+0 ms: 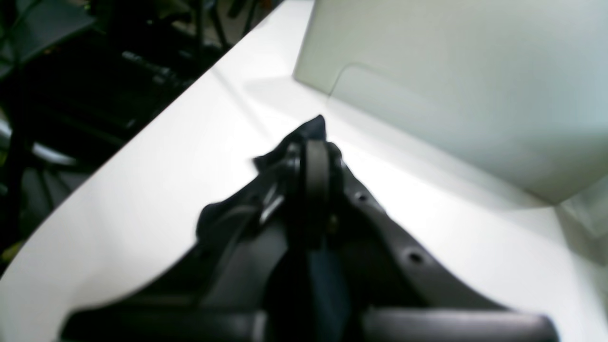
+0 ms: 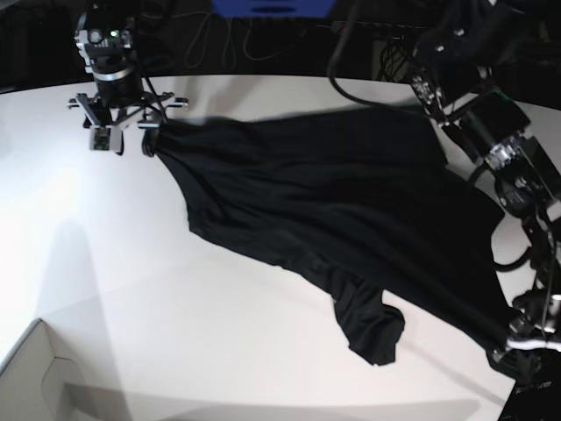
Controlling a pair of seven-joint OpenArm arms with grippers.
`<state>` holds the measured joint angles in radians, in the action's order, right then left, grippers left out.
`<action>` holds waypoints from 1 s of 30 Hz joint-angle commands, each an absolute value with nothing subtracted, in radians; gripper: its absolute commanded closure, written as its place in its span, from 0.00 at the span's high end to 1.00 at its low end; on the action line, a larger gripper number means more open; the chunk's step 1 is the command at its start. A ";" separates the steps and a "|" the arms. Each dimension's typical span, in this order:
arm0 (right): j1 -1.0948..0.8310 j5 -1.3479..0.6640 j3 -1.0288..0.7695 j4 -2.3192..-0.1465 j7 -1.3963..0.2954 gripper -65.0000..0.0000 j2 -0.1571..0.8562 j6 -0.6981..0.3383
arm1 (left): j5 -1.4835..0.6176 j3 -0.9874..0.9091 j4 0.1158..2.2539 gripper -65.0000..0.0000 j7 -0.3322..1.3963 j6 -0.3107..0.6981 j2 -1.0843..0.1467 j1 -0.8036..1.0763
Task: Layout the t-shirt on the table in an organized manner, then fold the t-shirt properly
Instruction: 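Reach the left gripper across the shirt and grasp the hem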
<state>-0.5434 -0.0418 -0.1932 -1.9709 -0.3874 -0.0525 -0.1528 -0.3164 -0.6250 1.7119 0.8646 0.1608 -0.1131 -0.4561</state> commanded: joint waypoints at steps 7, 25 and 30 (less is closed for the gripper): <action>-0.544 -0.045 -0.194 -1.988 -0.358 0.48 -0.050 -0.156 | -0.328 -0.526 1.739 0.00 0.826 0.165 -0.122 -0.610; -0.524 -0.047 -0.136 -1.986 -0.363 0.49 -0.053 -0.156 | -0.318 -0.308 1.230 0.01 0.475 0.163 -0.102 -0.742; -0.530 -0.045 -0.136 -1.986 -0.364 0.49 -0.051 -0.156 | -0.318 -0.209 0.912 0.12 0.418 0.163 -0.104 -0.863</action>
<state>-0.5289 -0.0410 -0.1352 -1.9697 -0.3920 -0.0525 -0.1532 -0.3099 -0.2081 0.8845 0.4438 0.1543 -0.1020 -0.8200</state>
